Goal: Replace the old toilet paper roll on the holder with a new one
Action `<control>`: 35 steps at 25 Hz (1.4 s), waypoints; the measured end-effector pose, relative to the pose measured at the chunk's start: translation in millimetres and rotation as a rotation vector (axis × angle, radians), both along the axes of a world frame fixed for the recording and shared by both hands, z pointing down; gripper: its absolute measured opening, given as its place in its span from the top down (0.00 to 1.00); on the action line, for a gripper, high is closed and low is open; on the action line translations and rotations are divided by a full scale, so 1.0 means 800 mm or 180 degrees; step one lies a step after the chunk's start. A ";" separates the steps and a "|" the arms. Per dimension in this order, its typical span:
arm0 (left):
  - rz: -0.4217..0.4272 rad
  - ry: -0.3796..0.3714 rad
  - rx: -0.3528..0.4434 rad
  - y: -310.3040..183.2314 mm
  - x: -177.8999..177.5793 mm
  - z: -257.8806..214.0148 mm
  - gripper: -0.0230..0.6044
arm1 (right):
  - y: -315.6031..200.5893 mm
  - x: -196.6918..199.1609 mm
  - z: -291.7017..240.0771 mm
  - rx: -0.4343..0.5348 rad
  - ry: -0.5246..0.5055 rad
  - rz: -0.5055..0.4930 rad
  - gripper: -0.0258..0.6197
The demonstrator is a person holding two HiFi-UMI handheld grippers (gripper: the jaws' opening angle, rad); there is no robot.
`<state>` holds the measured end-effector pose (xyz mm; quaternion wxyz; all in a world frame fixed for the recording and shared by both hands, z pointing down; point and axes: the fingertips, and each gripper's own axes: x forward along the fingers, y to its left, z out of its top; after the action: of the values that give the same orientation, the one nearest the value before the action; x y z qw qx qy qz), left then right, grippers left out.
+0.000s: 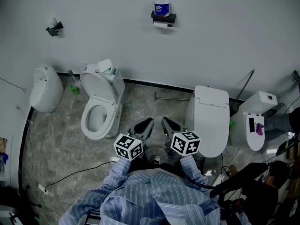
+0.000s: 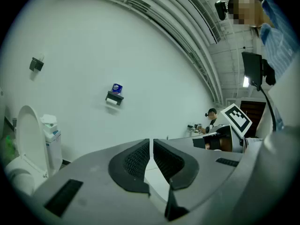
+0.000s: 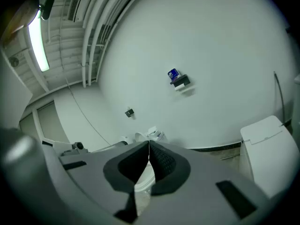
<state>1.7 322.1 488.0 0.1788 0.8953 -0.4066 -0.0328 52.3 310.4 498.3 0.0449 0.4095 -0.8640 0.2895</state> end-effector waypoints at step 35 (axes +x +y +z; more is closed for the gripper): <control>-0.0016 0.0113 0.0021 -0.088 -0.054 -0.004 0.95 | -0.075 -0.043 0.017 -0.0278 -0.0247 0.0077 0.95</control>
<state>-41.8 251.3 484.8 0.1830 0.8942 -0.4055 -0.0506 18.1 250.7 511.6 0.0257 0.4059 -0.8467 0.3431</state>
